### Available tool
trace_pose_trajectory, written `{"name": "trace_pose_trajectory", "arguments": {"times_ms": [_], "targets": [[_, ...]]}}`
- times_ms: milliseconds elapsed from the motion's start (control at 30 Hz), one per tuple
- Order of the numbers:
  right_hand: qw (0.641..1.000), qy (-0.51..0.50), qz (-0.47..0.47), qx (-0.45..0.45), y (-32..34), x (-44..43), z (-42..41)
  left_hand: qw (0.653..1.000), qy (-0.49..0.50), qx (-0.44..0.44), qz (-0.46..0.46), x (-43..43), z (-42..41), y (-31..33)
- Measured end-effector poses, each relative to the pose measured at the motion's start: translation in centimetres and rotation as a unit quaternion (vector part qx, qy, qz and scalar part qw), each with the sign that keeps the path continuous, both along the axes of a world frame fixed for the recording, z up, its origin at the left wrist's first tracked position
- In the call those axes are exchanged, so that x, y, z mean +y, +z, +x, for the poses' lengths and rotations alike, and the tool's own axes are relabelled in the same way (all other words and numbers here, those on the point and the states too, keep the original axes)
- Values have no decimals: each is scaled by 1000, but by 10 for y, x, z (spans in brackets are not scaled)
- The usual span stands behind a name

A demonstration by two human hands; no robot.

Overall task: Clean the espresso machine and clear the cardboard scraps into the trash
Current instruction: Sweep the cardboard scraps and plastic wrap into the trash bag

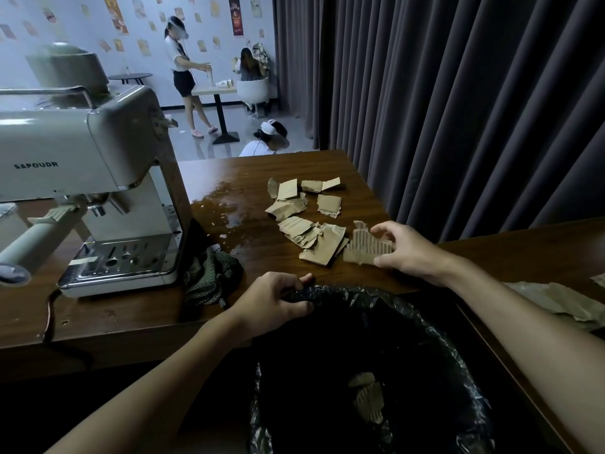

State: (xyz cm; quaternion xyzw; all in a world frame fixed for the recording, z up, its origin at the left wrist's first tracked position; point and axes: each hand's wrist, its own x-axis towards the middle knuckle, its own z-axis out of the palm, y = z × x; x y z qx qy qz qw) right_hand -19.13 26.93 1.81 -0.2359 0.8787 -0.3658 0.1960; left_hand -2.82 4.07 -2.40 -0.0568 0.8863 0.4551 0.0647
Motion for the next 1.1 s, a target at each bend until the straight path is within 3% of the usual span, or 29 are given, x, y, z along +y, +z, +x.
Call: {"name": "trace_pose_trajectory", "arguments": {"times_ms": [67, 133, 200, 267, 400, 500, 633, 767, 933, 1100], "targets": [[995, 8, -60, -81, 12, 3, 4, 1000, 2, 10, -12, 1, 0, 1], [967, 75, -101, -222, 28, 10, 9, 1000, -1, 13, -7, 1, 0, 0], [936, 179, -60, -298, 42, 14, 12, 1000, -3, 19, -1, 1, 0, -1], [935, 235, 8, -266, 43, 11, 11, 1000, 0, 30, -3, 2, 1, -2], [987, 143, -11, -78, 27, -19, 12, 1000, -4, 25, -5, 1, 1, -1], [982, 170, 57, 60, 10, -44, 13, 1000, -1, 20, 5, 0, 1, 0], [976, 160, 115, 97, -6, -59, 6, 999, 1, 35, -18, 2, 1, -1], [976, 94, 87, 177, -4, -52, 3, 1000, 4, 25, -3, 1, 1, -2], [972, 90, 160, 145, -8, -49, 1, 1000, 4, 26, -11, -1, 0, -5], [995, 29, 66, 71, -11, -50, -6, 1000, 2, 25, -7, -2, 0, -4]]}}
